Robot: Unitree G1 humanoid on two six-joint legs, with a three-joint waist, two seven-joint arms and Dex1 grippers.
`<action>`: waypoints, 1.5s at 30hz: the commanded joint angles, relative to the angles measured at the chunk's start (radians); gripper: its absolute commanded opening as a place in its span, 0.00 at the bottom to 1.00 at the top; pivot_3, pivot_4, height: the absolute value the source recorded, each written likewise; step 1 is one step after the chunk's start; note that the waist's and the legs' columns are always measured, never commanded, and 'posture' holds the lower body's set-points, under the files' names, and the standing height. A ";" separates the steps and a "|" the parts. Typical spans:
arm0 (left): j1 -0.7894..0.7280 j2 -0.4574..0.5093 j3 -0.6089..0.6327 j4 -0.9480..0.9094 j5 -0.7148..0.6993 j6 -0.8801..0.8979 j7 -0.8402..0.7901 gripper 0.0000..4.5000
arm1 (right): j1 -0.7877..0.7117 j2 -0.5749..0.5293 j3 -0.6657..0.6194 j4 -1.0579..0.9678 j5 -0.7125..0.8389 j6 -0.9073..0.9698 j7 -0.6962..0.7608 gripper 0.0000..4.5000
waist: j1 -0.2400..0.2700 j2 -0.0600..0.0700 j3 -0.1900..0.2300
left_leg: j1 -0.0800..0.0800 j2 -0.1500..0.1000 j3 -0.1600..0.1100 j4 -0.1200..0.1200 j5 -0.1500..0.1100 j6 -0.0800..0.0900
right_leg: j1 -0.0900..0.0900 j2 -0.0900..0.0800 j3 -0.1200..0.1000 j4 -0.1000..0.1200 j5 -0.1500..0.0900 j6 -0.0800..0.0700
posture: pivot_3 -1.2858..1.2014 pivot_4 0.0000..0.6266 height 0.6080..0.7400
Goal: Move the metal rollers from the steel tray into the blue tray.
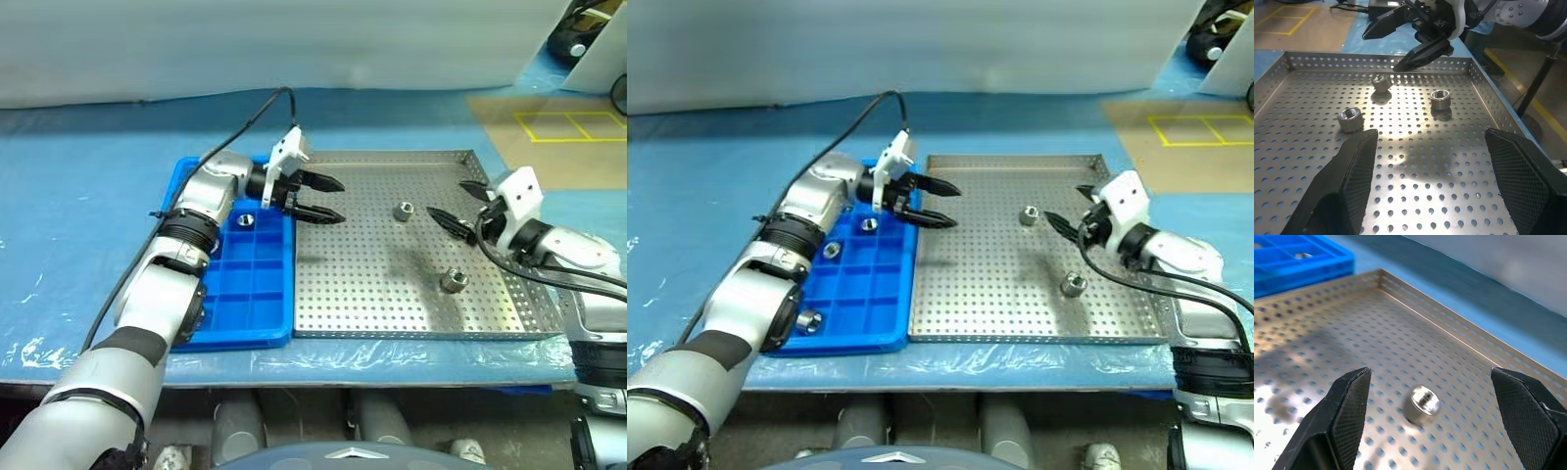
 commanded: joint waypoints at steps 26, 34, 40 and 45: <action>0.095 0.061 0.048 -0.171 0.012 0.046 0.027 0.82 | -0.323 0.070 0.095 0.859 -0.155 -0.380 -0.015 0.90 | 0.000 0.001 0.000 | -0.001 0.000 0.002 0.002 -0.004 0.011 | 0.000 -0.001 -0.001 -0.001 0.000 -0.001 | 0.41 0.24 1.00; 0.095 0.065 0.047 -0.175 0.015 0.050 0.036 0.83 | -0.313 0.076 0.080 0.876 -0.142 -0.384 -0.027 0.76 | 0.000 0.001 0.000 | -0.001 0.001 0.002 0.002 -0.005 0.010 | 0.000 -0.001 -0.001 -0.001 0.000 -0.001 | 0.40 0.24 1.00; 0.090 0.065 0.044 -0.166 0.020 0.042 0.036 0.83 | -0.299 0.074 0.083 0.873 -0.149 -0.400 -0.038 0.47 | -0.001 0.001 0.000 | -0.001 0.001 0.002 0.002 -0.006 0.009 | 0.000 -0.001 -0.001 -0.002 0.000 -0.001 | 0.40 0.24 1.00; 0.078 0.070 0.054 -0.165 0.012 0.049 0.038 0.83 | -0.284 0.077 0.082 0.841 -0.132 -0.385 -0.015 0.37 | -0.001 0.001 0.000 | -0.001 0.001 0.003 0.001 -0.006 0.010 | 0.000 -0.001 -0.001 -0.004 0.000 -0.001 | 0.40 0.24 1.00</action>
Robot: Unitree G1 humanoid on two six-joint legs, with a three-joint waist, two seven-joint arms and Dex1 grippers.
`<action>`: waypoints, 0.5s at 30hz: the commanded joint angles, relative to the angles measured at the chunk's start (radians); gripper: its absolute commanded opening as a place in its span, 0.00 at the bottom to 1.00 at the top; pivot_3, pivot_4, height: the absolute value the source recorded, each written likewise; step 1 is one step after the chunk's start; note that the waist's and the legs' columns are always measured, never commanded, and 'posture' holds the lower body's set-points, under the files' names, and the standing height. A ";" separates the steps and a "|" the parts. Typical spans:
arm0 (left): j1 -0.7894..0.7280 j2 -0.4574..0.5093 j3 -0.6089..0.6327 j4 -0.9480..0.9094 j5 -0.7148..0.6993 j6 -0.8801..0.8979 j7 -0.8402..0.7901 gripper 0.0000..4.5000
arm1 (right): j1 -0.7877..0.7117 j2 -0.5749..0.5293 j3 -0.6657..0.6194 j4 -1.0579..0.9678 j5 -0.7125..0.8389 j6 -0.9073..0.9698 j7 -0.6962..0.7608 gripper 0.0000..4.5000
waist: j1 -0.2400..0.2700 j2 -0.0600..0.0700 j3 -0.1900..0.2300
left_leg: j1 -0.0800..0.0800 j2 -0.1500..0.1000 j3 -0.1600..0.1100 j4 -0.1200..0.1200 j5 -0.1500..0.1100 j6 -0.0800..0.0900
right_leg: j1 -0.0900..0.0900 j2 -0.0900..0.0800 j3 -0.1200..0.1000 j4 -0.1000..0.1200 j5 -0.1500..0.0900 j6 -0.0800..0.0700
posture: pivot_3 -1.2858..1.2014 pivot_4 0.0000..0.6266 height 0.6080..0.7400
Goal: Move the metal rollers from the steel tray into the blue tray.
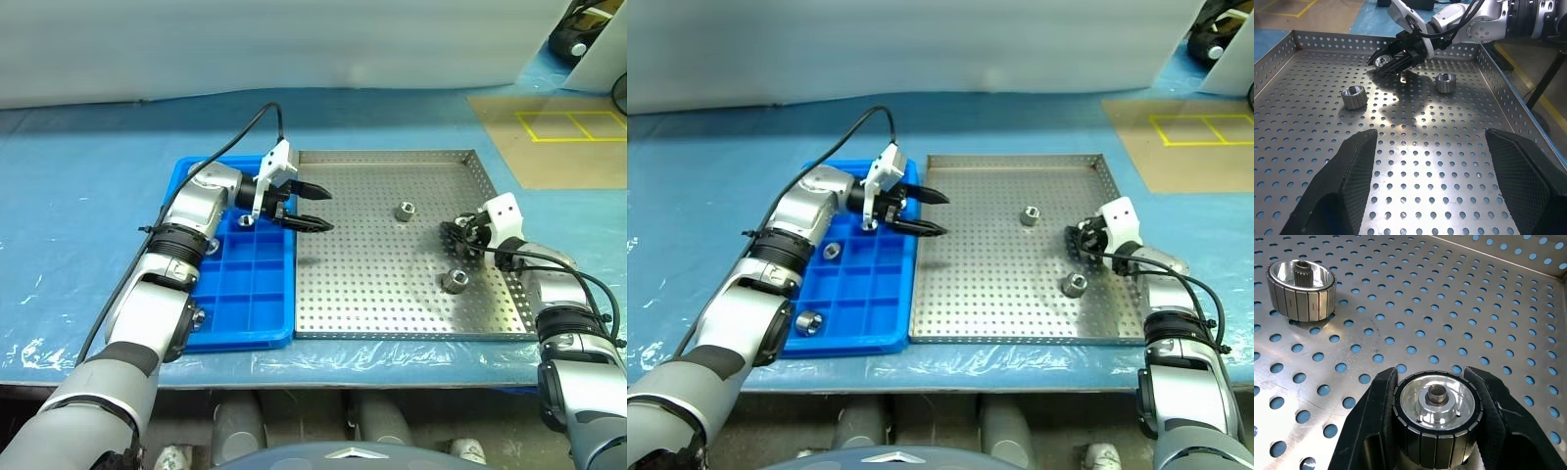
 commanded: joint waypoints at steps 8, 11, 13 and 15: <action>-0.079 0.076 0.072 -0.001 -0.035 0.018 -0.002 0.83 | -0.028 0.012 0.019 -0.179 0.014 0.039 0.037 0.37 | -0.004 0.000 0.000 | -0.001 0.000 0.002 -0.003 0.000 0.000 | -0.002 0.000 0.000 -0.004 0.000 0.000 | 0.41 0.24 1.00; -0.109 0.124 0.104 0.028 -0.037 0.027 0.002 0.83 | -0.051 0.031 0.039 -0.271 0.031 0.079 0.071 0.37 | -0.005 0.001 0.001 | -0.002 0.001 0.002 -0.004 0.000 0.000 | -0.004 0.001 0.000 -0.004 0.000 0.000 | 0.42 0.24 1.00; -0.119 0.162 0.120 0.050 -0.031 0.034 0.006 0.83 | -0.071 0.048 0.059 -0.327 0.033 0.098 0.092 0.37 | -0.003 0.001 0.001 | -0.002 0.001 0.002 -0.005 0.000 0.000 | -0.005 0.001 0.000 -0.004 0.000 0.000 | 0.43 0.24 1.00; -0.114 0.202 0.128 0.059 -0.019 0.040 0.016 0.83 | -0.094 0.072 0.086 -0.379 0.029 0.108 0.110 0.37 | 0.000 0.001 0.001 | -0.002 0.001 0.003 -0.006 0.000 0.000 | -0.005 0.001 0.000 -0.004 0.000 0.000 | 0.43 0.24 1.00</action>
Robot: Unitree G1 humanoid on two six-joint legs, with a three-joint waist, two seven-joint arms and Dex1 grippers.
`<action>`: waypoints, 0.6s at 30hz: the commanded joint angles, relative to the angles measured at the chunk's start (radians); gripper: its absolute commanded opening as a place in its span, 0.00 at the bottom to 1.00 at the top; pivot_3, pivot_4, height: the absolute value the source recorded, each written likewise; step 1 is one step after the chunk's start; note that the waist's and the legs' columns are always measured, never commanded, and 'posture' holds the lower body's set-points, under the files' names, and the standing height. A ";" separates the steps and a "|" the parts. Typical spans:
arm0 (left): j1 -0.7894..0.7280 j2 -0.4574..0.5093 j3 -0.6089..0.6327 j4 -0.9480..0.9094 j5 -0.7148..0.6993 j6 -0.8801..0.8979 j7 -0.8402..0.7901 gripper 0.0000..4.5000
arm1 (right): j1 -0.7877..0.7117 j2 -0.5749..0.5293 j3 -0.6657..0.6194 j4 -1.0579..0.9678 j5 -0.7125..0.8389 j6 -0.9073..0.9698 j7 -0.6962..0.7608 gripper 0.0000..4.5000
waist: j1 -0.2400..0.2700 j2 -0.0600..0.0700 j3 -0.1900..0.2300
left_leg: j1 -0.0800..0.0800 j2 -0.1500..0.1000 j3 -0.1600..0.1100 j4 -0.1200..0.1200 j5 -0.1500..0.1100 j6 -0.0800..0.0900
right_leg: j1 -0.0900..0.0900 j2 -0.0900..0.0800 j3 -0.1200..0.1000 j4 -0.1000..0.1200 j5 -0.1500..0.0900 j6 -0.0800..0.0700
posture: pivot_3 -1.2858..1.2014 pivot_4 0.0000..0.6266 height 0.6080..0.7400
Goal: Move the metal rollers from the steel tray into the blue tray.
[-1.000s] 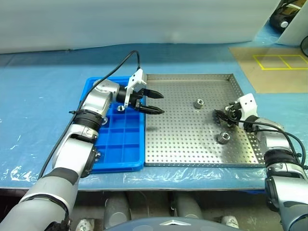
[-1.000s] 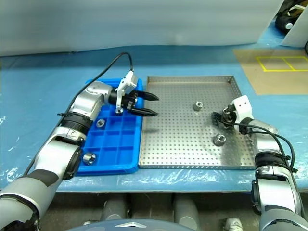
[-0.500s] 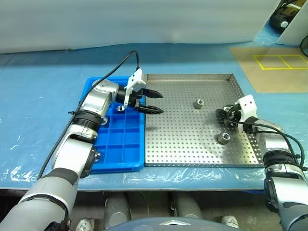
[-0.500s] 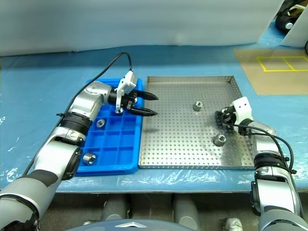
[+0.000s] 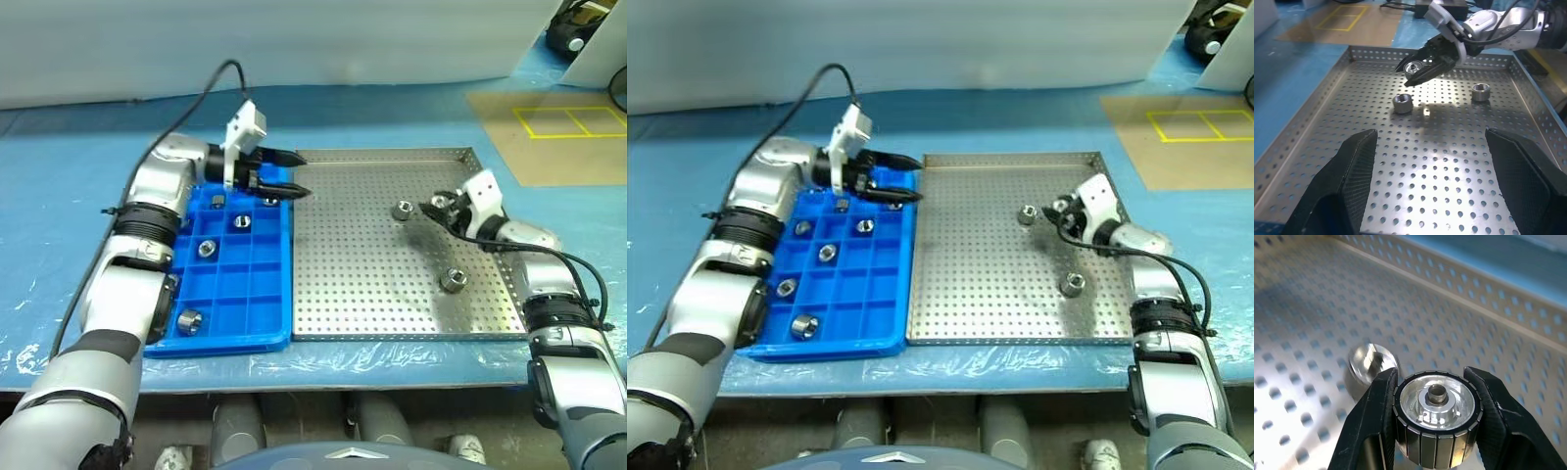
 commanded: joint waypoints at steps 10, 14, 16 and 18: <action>0.223 0.236 0.113 -0.280 -0.075 0.179 0.041 0.83 | -0.134 0.173 0.147 -0.225 0.054 0.081 0.159 0.37 | 0.031 0.000 0.000 | -0.003 0.001 0.000 -0.008 0.004 -0.006 | -0.004 0.000 -0.003 -0.001 0.000 0.000 | 0.51 0.24 1.00; 0.389 0.300 0.171 -0.477 -0.131 0.275 0.091 0.83 | -0.186 0.238 0.185 -0.185 0.054 0.064 0.200 0.37 | 0.044 0.000 0.000 | -0.004 0.002 0.000 -0.010 0.004 -0.008 | -0.006 0.000 -0.006 0.000 0.000 -0.001 | 0.54 0.24 1.00; 0.468 0.326 0.205 -0.562 -0.157 0.316 0.123 0.83 | -0.203 0.259 0.202 -0.178 0.061 0.066 0.232 0.37 | 0.056 0.000 0.000 | -0.005 0.002 -0.001 -0.011 0.005 -0.009 | -0.006 0.000 -0.006 0.000 -0.001 -0.001 | 0.56 0.24 1.00; 0.560 0.353 0.250 -0.664 -0.198 0.372 0.148 0.83 | -0.205 0.277 0.228 -0.202 0.073 0.083 0.281 0.37 | 0.063 0.000 0.000 | -0.005 0.003 -0.001 -0.011 0.005 -0.010 | -0.007 0.000 -0.007 0.000 -0.001 -0.001 | 0.57 0.24 1.00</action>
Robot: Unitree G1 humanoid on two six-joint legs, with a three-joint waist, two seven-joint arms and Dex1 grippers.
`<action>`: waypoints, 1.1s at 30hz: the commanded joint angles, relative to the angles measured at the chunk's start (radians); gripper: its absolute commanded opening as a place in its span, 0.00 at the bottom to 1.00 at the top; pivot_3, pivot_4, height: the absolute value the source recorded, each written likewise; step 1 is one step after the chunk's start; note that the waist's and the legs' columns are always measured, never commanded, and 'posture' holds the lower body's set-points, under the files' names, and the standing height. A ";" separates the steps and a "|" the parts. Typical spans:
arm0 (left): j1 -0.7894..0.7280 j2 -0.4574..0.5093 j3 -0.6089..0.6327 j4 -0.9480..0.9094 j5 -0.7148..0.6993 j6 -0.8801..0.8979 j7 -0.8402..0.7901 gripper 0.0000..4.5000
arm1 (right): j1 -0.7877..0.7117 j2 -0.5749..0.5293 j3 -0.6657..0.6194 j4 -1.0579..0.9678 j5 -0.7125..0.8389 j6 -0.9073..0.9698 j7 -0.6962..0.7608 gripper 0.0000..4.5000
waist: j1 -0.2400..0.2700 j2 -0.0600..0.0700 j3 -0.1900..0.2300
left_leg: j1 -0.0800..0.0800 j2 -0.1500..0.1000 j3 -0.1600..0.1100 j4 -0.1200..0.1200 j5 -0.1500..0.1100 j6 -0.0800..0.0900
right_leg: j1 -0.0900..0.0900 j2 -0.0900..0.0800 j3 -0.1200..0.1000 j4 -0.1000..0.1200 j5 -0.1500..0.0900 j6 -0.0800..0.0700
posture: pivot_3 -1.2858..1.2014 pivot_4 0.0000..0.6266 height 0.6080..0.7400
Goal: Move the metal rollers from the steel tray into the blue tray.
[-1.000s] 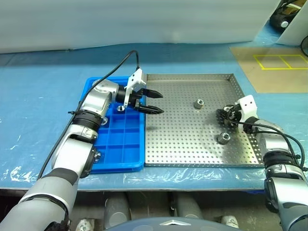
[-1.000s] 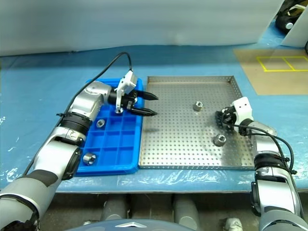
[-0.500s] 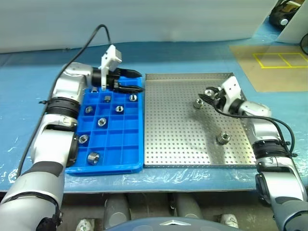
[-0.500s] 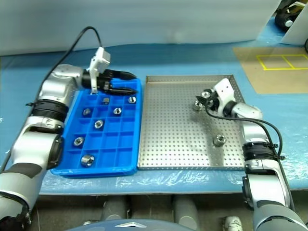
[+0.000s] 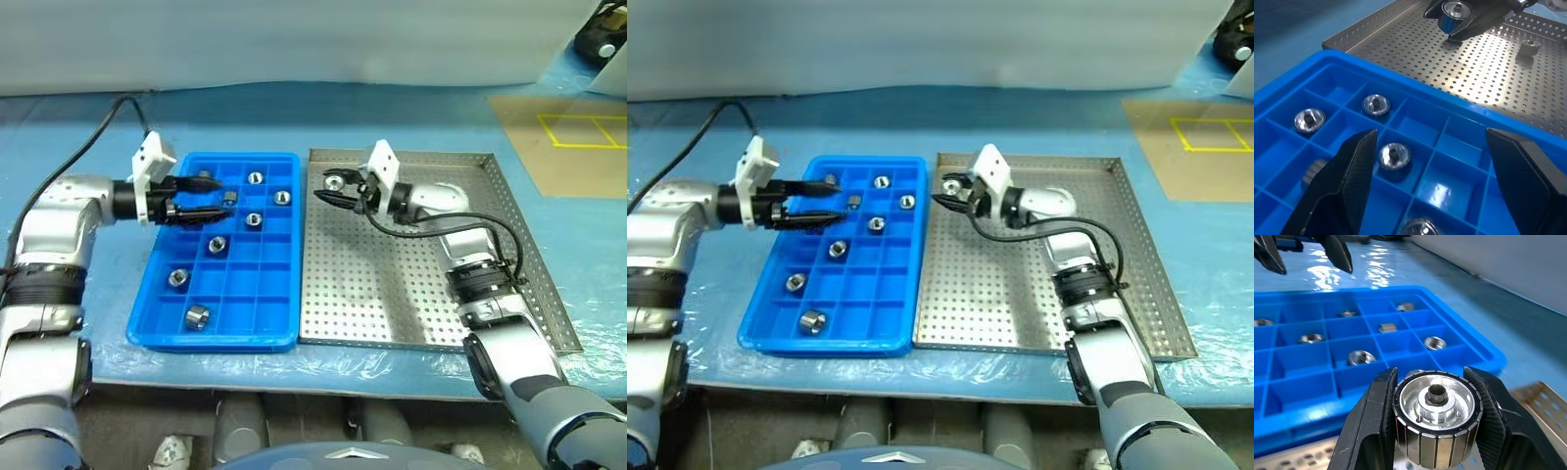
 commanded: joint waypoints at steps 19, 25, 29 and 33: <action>0.267 0.079 0.140 -0.393 -0.210 0.193 0.195 0.83 | -0.001 0.140 0.138 0.160 -0.030 -0.064 0.106 0.37 | 0.049 0.000 0.000 | 0.003 0.001 -0.008 0.000 0.006 -0.011 | 0.000 0.000 -0.004 0.009 -0.002 -0.003 | 0.59 0.24 1.00; 0.252 0.087 0.121 -0.377 -0.217 0.187 0.195 0.83 | 0.008 0.135 0.123 0.170 -0.023 -0.092 0.105 0.60 | 0.049 -0.001 0.000 | 0.002 0.001 -0.009 0.000 0.007 -0.011 | 0.000 0.000 -0.005 0.009 -0.003 -0.004 | 0.59 0.24 1.00; 0.216 0.086 0.099 -0.352 -0.215 0.179 0.185 0.83 | 0.019 0.122 0.122 0.126 -0.018 -0.051 0.097 0.73 | 0.049 -0.001 0.000 | 0.003 0.001 -0.009 0.000 0.007 -0.011 | 0.001 0.000 -0.005 0.010 -0.003 -0.004 | 0.57 0.24 1.00; 0.137 0.077 0.060 -0.283 -0.197 0.146 0.164 0.83 | 0.031 0.098 0.098 0.081 -0.017 -0.050 0.062 0.73 | 0.049 -0.001 0.000 | 0.003 0.001 -0.010 0.001 0.007 -0.012 | 0.001 0.000 -0.005 0.011 -0.003 -0.004 | 0.56 0.24 1.00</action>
